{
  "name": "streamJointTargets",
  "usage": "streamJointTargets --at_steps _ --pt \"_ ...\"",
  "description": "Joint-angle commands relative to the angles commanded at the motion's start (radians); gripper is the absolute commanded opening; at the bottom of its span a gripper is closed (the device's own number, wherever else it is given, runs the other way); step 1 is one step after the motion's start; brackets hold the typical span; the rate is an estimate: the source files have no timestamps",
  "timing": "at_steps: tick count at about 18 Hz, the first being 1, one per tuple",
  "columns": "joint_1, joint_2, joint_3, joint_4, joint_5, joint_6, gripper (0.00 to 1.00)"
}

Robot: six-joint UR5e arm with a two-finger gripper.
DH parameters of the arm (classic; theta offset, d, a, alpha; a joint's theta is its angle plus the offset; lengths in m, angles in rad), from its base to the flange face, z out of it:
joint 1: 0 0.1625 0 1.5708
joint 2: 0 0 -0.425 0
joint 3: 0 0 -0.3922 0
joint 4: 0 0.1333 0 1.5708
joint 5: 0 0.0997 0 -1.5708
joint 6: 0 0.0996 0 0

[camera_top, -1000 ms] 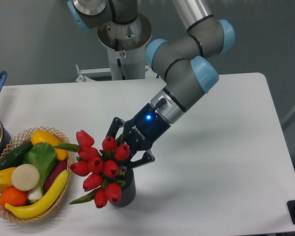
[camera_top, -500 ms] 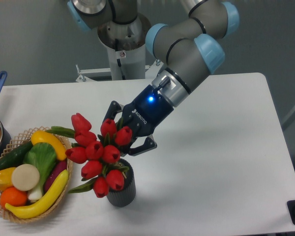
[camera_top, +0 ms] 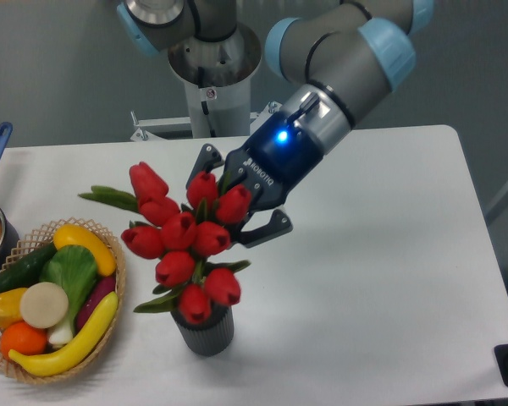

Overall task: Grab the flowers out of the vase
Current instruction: 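Lift the gripped tulips up out of the grey vase, then carry the tulip bunch away from the vase toward the table corner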

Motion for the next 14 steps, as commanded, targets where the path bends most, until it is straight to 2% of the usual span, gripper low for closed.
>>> streamJointTargets --at_steps 8,12,14 --pt "0.199 -0.001 0.011 0.0 0.005 -0.009 0.42" --pt "0.293 -0.038 0.015 0.003 0.008 0.017 0.42" --pt "0.315 -0.052 0.015 0.003 0.006 0.058 0.42"
